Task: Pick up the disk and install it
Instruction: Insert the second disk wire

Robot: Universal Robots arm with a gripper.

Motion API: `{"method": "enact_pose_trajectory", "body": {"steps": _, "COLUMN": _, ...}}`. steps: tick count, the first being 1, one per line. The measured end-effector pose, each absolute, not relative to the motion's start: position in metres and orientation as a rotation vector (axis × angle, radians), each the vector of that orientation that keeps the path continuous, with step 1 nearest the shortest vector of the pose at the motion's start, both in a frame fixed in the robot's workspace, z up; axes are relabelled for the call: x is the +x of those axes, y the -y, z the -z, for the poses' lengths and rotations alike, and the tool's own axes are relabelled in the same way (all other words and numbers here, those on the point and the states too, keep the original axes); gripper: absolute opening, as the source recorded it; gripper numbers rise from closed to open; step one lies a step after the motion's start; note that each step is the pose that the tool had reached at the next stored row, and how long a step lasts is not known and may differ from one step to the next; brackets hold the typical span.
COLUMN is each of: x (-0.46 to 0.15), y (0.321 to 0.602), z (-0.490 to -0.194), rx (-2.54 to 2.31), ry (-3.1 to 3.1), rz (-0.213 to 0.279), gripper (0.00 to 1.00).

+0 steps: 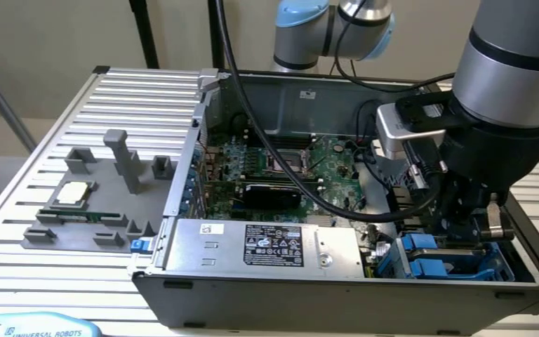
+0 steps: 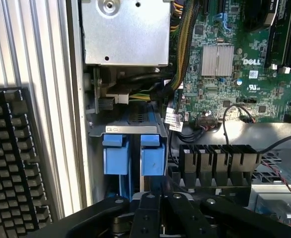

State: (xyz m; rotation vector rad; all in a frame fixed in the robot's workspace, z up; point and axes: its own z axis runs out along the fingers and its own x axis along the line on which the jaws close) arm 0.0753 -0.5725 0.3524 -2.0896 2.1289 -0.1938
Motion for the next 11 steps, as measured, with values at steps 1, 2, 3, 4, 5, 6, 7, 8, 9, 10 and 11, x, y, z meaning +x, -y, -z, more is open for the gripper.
{"method": "enact_pose_trajectory", "body": {"steps": 1, "x": 0.0750, "y": 0.5725, "z": -0.3533, "rx": -2.090, "ry": -2.129, "rz": 0.194, "gripper": 0.11}}
{"method": "enact_pose_trajectory", "body": {"steps": 2, "x": 0.0750, "y": 0.5725, "z": -0.3535, "rx": -2.089, "ry": -2.129, "rz": 0.194, "gripper": 0.11}}
{"method": "enact_pose_trajectory", "body": {"steps": 3, "x": 0.0750, "y": 0.5724, "z": -0.3535, "rx": -2.089, "ry": -2.128, "rz": 0.193, "gripper": 0.11}}
{"method": "enact_pose_trajectory", "body": {"steps": 4, "x": 0.0750, "y": 0.5724, "z": -0.3535, "rx": -2.089, "ry": -2.128, "rz": 0.193, "gripper": 0.11}}
{"method": "enact_pose_trajectory", "body": {"steps": 5, "x": 0.0750, "y": 0.5724, "z": -0.3535, "rx": -2.089, "ry": -2.128, "rz": 0.193, "gripper": 0.11}}
{"method": "enact_pose_trajectory", "body": {"steps": 6, "x": 0.0750, "y": 0.5724, "z": -0.3536, "rx": -2.089, "ry": -2.128, "rz": 0.193, "gripper": 0.11}}
{"method": "enact_pose_trajectory", "body": {"steps": 7, "x": 0.0750, "y": 0.5724, "z": -0.3536, "rx": -2.089, "ry": -2.128, "rz": 0.193, "gripper": 0.11}}
{"method": "enact_pose_trajectory", "body": {"steps": 8, "x": 0.0750, "y": 0.5724, "z": -0.3536, "rx": -2.089, "ry": -2.128, "rz": 0.193, "gripper": 0.11}}
{"method": "enact_pose_trajectory", "body": {"steps": 9, "x": 0.0749, "y": 0.5725, "z": -0.3536, "rx": -2.089, "ry": -2.128, "rz": 0.193, "gripper": 0.11}}
{"method": "enact_pose_trajectory", "body": {"steps": 10, "x": 0.0750, "y": 0.5724, "z": -0.3536, "rx": -2.089, "ry": -2.128, "rz": 0.193, "gripper": 0.11}}
{"method": "enact_pose_trajectory", "body": {"steps": 11, "x": 0.0750, "y": 0.5724, "z": -0.3536, "rx": -2.089, "ry": -2.128, "rz": 0.193, "gripper": 0.11}}
